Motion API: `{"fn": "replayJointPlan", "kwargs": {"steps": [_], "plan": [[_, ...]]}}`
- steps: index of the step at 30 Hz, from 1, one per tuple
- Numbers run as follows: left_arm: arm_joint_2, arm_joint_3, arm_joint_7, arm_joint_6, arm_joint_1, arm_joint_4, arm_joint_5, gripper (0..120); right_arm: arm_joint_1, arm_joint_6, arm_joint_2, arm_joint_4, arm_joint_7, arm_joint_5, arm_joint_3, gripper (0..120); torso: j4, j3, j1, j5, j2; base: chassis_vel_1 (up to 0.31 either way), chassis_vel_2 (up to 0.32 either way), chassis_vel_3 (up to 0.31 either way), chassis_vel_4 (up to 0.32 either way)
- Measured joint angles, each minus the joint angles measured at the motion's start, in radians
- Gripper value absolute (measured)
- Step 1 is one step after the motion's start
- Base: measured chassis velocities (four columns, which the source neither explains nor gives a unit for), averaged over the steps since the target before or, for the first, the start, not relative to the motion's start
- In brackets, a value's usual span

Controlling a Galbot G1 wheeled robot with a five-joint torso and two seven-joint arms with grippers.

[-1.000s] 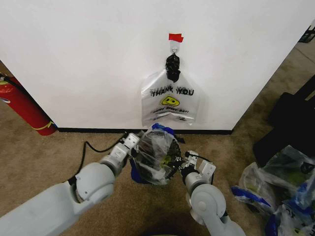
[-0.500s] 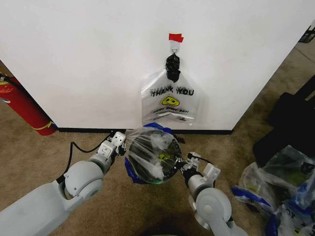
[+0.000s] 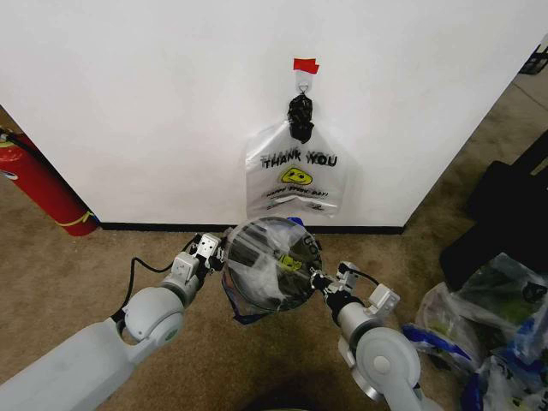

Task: Pick up the garbage bag from the wall and place it over the trash bin.

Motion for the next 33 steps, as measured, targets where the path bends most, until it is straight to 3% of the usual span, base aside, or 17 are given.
{"fn": "replayJointPlan", "kwargs": {"steps": [7,9,14,17,22,23,25,27,33], "plan": [[0.017,-0.019,0.001,-0.013,0.026,-0.031,-0.01,1,0.0,-0.003,-0.009,0.003,0.006,0.001,0.008,0,0.0002,0.0,0.0,0.0002,0.0,0.0,0.0,0.0,0.0],[0.022,-0.042,-0.001,-0.003,0.047,-0.068,-0.03,13,-0.001,-0.003,-0.009,0.002,0.014,0.0,0.008,0,0.0,0.0,0.0,0.0001,0.0,0.0,0.0,0.0,0.0],[0.033,-0.093,-0.003,0.008,0.084,-0.111,-0.046,26,0.0,-0.003,-0.004,-0.01,0.026,0.0,0.01,0,0.0001,0.0,0.0,0.0001,0.0,0.0,0.0,0.0,0.0],[0.046,-0.134,-0.019,0.011,0.13,-0.145,-0.049,41,0.003,-0.002,-0.003,-0.02,0.032,-0.001,0.018,0,0.0,0.0,0.0,0.0,0.0,0.0,0.0,0.0,0.0],[0.052,-0.168,-0.042,0.012,0.167,-0.167,-0.049,52,0.003,0.004,-0.005,-0.028,0.034,-0.008,0.021,0,0.0001,0.0,0.0,0.0001,0.0,0.0,0.0,0.0,0.0],[0.058,-0.197,-0.066,0.009,0.199,-0.202,-0.054,63,0.001,0.014,-0.006,-0.035,0.034,-0.027,0.022,0,0.0002,0.0,0.0,0.0,0.0,0.0,0.0,0.0,0.0],[0.065,-0.211,-0.098,0.014,0.219,-0.26,-0.069,71,0.0,0.028,-0.004,-0.044,0.034,-0.057,0.019,0,0.0001,0.0,0.0,0.0002,0.0,0.0,0.0,0.0,0.0],[0.065,-0.212,-0.112,0.026,0.224,-0.296,-0.081,71,-0.001,0.034,0.0,-0.045,0.034,-0.07,0.018,0,0.0001,0.0,0.0,0.0,0.0,0.0,0.0,0.0,0.0],[0.053,-0.185,-0.129,0.073,0.194,-0.416,-0.162,49,-0.007,0.063,0.014,-0.038,0.029,-0.142,0.006,0,0.0,0.0,0.0,0.0001,0.0,0.0,0.0,0.0,0.0]]}}
